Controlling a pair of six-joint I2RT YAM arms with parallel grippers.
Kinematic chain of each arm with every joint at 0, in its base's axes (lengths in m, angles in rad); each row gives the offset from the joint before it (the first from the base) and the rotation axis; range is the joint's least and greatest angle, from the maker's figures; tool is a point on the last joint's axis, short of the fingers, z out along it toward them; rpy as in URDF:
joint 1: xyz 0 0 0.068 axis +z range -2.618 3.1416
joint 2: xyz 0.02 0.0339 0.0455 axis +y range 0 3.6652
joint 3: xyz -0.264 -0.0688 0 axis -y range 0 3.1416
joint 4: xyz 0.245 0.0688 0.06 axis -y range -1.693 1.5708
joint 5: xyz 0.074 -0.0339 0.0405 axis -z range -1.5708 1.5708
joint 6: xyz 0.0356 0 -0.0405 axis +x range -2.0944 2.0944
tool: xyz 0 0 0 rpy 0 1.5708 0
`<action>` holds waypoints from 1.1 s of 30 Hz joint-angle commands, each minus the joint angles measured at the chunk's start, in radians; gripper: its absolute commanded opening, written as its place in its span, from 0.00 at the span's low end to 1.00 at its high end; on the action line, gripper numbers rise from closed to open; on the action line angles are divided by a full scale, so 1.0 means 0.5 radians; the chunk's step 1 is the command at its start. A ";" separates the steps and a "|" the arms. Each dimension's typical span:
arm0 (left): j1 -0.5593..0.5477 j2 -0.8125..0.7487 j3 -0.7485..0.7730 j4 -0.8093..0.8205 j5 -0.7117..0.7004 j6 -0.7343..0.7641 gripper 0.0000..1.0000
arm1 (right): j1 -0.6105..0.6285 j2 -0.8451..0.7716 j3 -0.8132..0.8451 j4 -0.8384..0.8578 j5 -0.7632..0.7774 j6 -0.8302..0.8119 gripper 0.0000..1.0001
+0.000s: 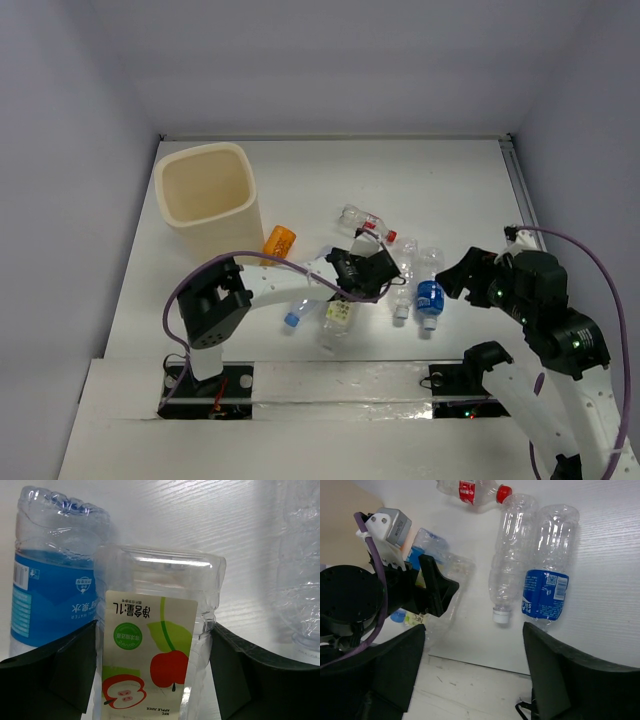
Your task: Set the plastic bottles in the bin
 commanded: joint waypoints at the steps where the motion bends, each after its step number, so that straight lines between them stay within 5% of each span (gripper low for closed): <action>1: -0.013 -0.209 0.128 -0.178 -0.010 0.017 0.46 | 0.014 0.031 -0.013 0.128 -0.014 -0.025 0.77; 5: -0.013 -0.412 0.306 -0.273 -0.016 0.054 0.42 | 0.014 0.099 -0.032 0.189 0.004 -0.047 0.34; 7: 0.011 -0.528 0.426 -0.291 -0.025 0.079 0.42 | 0.014 0.169 -0.050 0.223 0.028 -0.056 0.25; 10: 0.097 -0.639 0.585 -0.298 0.002 0.146 0.42 | 0.014 0.307 -0.053 0.235 0.160 -0.062 0.23; 12: 0.253 -0.755 0.656 -0.255 0.048 0.207 0.41 | 0.014 0.384 -0.053 0.260 0.240 -0.025 0.32; 13: 0.397 -0.823 0.720 -0.230 0.073 0.280 0.41 | 0.014 0.460 -0.053 0.287 0.280 0.017 0.49; 17: 0.717 -0.906 0.947 -0.178 0.143 0.455 0.41 | 0.014 0.648 -0.124 0.419 0.348 0.094 0.82; 25: 1.406 -0.799 1.527 -0.114 0.186 0.714 0.43 | -0.182 1.074 -0.197 0.560 0.419 0.104 0.88; 33: 1.987 -0.826 1.344 0.306 0.217 0.751 0.43 | -0.268 1.446 -0.182 0.585 0.253 -0.013 0.88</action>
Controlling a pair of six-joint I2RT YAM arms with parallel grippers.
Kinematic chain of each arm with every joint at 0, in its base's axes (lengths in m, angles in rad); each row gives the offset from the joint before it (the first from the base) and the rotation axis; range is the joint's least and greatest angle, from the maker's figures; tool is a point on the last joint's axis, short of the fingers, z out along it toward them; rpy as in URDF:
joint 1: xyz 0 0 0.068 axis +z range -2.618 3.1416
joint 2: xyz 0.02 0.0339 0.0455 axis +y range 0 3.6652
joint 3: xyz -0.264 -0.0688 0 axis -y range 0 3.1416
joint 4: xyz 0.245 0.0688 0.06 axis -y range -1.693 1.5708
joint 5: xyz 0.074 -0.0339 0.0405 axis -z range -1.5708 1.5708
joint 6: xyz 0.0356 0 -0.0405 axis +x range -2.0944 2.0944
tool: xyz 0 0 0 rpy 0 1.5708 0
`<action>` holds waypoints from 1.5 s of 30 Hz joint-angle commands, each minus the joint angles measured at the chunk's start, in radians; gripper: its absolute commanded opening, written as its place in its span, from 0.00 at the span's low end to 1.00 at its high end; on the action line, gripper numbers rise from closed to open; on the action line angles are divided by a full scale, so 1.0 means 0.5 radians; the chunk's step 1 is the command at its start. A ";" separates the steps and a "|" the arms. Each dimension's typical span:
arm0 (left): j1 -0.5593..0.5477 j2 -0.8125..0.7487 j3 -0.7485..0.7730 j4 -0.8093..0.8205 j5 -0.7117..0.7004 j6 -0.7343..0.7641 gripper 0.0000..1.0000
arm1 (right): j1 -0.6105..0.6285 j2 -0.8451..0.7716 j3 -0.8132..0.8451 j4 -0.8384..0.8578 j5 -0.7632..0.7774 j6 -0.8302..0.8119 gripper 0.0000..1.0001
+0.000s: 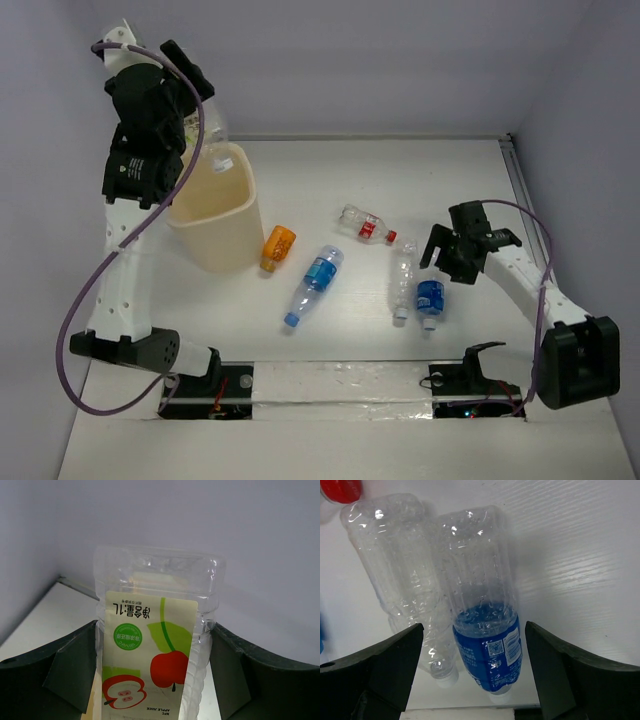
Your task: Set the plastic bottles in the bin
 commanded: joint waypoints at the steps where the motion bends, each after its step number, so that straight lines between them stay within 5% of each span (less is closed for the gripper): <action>1: 0.169 -0.005 -0.103 0.293 0.039 0.053 0.43 | -0.049 0.074 0.013 0.100 -0.063 -0.054 0.88; 10: 0.295 -0.100 -0.744 0.805 -0.074 0.184 0.44 | -0.067 0.286 0.035 0.121 -0.099 -0.100 0.86; 17: 0.295 -0.354 -1.327 1.155 -0.050 0.160 0.48 | -0.067 0.418 0.050 0.198 -0.112 -0.090 0.73; 22: 0.295 -0.483 -1.573 1.247 0.030 0.181 0.76 | -0.067 0.375 0.108 0.180 -0.014 -0.041 0.60; 27: 0.295 -0.606 -1.607 1.199 0.131 0.151 0.92 | -0.067 0.118 0.209 0.091 0.146 0.011 0.46; 34: 0.228 -0.674 -1.341 0.969 0.208 0.187 0.93 | -0.067 -0.297 0.433 -0.063 0.045 0.045 0.45; 38: 0.228 -0.716 -1.193 0.781 0.349 0.169 0.82 | -0.049 -0.432 0.660 -0.008 -0.276 0.176 0.43; 42: 0.176 -0.796 -1.162 0.567 0.612 0.062 0.41 | 0.253 -0.356 0.997 0.161 -0.354 0.345 0.42; 45: 0.041 -0.919 -1.303 0.505 0.644 -0.049 0.25 | 0.478 -0.141 1.295 0.339 -0.293 0.440 0.42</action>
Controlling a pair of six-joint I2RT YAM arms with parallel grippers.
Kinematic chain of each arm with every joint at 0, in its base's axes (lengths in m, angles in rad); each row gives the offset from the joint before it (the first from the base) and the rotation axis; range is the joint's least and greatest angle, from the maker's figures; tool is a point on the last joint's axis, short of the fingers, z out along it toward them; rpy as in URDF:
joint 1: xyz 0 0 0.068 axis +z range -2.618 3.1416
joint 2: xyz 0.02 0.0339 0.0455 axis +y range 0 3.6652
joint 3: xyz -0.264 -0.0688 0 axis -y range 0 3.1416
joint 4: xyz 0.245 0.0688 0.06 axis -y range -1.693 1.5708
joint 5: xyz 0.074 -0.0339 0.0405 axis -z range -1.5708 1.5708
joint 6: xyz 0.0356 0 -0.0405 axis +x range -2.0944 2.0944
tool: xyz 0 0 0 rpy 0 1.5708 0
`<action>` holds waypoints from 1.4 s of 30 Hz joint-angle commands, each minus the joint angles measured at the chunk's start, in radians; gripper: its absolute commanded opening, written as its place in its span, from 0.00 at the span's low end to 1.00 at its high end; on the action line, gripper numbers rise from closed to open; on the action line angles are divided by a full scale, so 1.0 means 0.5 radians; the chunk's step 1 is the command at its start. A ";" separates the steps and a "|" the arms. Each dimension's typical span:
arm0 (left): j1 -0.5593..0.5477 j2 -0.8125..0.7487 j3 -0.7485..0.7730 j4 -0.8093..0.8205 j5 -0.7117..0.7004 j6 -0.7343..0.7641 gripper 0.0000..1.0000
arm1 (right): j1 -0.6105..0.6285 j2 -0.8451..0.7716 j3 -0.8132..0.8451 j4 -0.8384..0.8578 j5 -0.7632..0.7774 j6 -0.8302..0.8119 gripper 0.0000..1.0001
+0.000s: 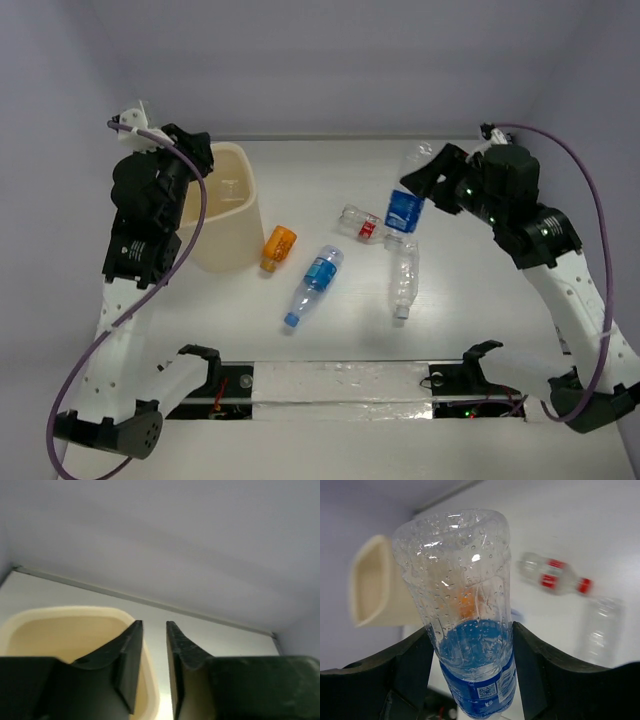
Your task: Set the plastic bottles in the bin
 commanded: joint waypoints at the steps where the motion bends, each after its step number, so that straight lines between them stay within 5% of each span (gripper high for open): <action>1: -0.147 -0.150 -0.138 -0.124 0.152 -0.130 0.21 | 0.306 0.210 0.318 0.347 -0.044 0.170 0.42; 6: -0.221 -0.325 -0.213 -0.348 0.081 -0.231 0.15 | 0.635 0.799 0.787 0.636 0.082 0.244 0.42; 17: -0.221 -0.264 0.471 -0.585 0.105 -0.338 0.18 | 1.028 2.106 2.335 0.927 0.434 0.514 0.42; 20: -0.221 -0.245 0.524 -0.609 0.145 -0.344 0.19 | 1.086 2.287 2.435 1.007 0.572 0.542 0.44; 22: -0.221 -0.248 0.518 -0.600 0.167 -0.344 0.21 | 1.141 2.379 2.457 1.017 0.591 0.499 0.53; 23: -0.221 -0.251 0.509 -0.597 0.167 -0.344 0.22 | 1.160 2.413 2.505 0.974 0.597 0.459 0.69; 26: -0.221 -0.257 0.469 -0.536 0.176 -0.369 0.37 | 1.181 2.463 2.620 0.873 0.594 0.318 0.95; 29: -0.221 -0.212 0.484 -0.462 0.262 -0.390 0.51 | 1.181 2.331 2.442 0.958 0.536 0.208 1.00; 34: -0.221 -0.153 0.463 -0.392 0.439 -0.409 0.55 | 1.163 2.068 2.393 0.854 0.582 0.029 1.00; 37: -0.267 -0.135 0.346 -0.318 0.559 -0.409 0.49 | 1.114 1.667 1.983 0.860 0.658 -0.014 0.79; 38: -0.312 -0.117 0.270 -0.315 0.560 -0.406 0.46 | 1.081 1.531 1.796 0.936 0.692 -0.017 0.63; 39: -0.450 -0.107 0.224 -0.315 0.541 -0.391 0.43 | 1.056 1.387 1.369 0.979 0.735 -0.005 0.36; 41: -0.631 -0.077 0.050 -0.309 0.422 -0.372 0.32 | 0.949 0.953 0.919 1.074 0.745 0.047 0.06; 42: -0.820 -0.058 -0.009 -0.324 0.373 -0.360 0.27 | 0.909 0.814 0.507 1.084 0.736 0.090 0.00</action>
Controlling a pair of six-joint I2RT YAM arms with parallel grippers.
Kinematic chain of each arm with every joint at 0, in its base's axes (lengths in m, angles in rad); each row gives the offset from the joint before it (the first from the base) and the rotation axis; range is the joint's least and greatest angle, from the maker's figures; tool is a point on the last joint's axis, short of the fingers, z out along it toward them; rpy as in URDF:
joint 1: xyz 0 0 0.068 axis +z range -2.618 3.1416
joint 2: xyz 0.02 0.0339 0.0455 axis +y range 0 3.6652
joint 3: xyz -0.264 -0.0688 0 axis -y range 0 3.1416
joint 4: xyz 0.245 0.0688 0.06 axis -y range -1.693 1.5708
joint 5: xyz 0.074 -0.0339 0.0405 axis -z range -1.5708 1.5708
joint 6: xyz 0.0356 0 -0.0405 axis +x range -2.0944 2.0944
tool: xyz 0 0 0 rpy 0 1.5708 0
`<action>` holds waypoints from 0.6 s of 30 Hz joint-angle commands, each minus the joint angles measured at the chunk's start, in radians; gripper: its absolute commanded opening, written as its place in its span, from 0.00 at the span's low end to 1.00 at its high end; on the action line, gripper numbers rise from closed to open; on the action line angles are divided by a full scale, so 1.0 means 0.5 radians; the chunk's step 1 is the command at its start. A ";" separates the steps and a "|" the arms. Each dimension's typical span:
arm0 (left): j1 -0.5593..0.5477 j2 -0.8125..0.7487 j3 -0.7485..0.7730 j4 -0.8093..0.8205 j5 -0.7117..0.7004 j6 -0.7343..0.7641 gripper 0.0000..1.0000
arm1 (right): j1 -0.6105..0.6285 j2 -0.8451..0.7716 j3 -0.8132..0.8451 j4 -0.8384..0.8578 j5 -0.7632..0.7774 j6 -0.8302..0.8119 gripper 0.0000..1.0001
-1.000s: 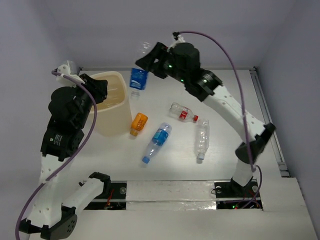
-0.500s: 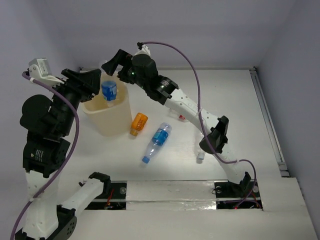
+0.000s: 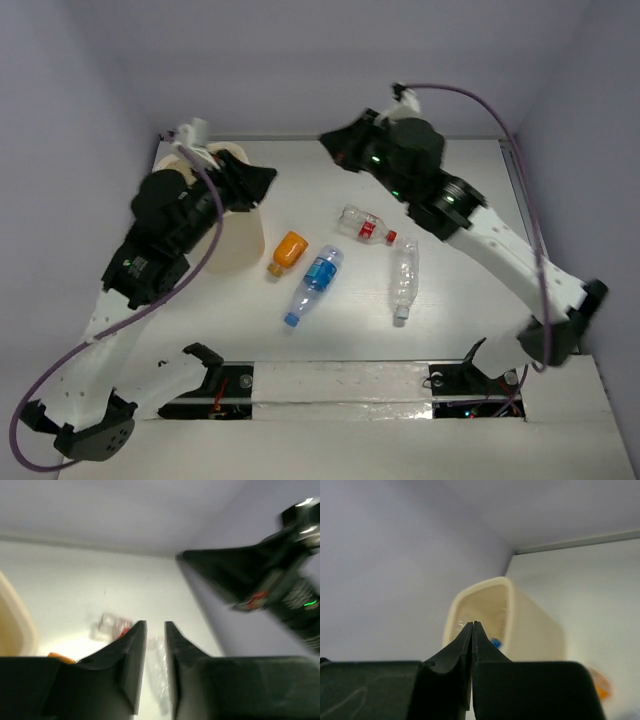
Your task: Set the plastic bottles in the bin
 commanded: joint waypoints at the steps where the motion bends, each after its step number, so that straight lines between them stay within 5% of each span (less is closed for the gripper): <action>1: -0.361 0.091 -0.220 0.045 -0.126 0.034 0.16 | -0.201 -0.569 -0.820 0.163 0.101 0.033 0.00; 4: -0.701 0.180 -0.447 0.030 -0.310 -0.003 0.04 | -0.260 -1.048 -1.415 0.007 0.153 0.049 0.00; 8: -0.877 0.321 -0.693 -0.013 -0.449 -0.064 0.09 | -0.306 -1.514 -1.889 -0.311 0.184 0.101 0.00; 13: -0.896 0.538 -0.779 -0.032 -0.489 0.030 0.65 | -0.368 -1.800 -2.248 -0.551 0.151 0.205 0.11; 18: -0.896 0.756 -0.752 0.008 -0.461 0.077 0.73 | -0.432 -1.678 -2.301 -0.610 0.077 0.178 0.81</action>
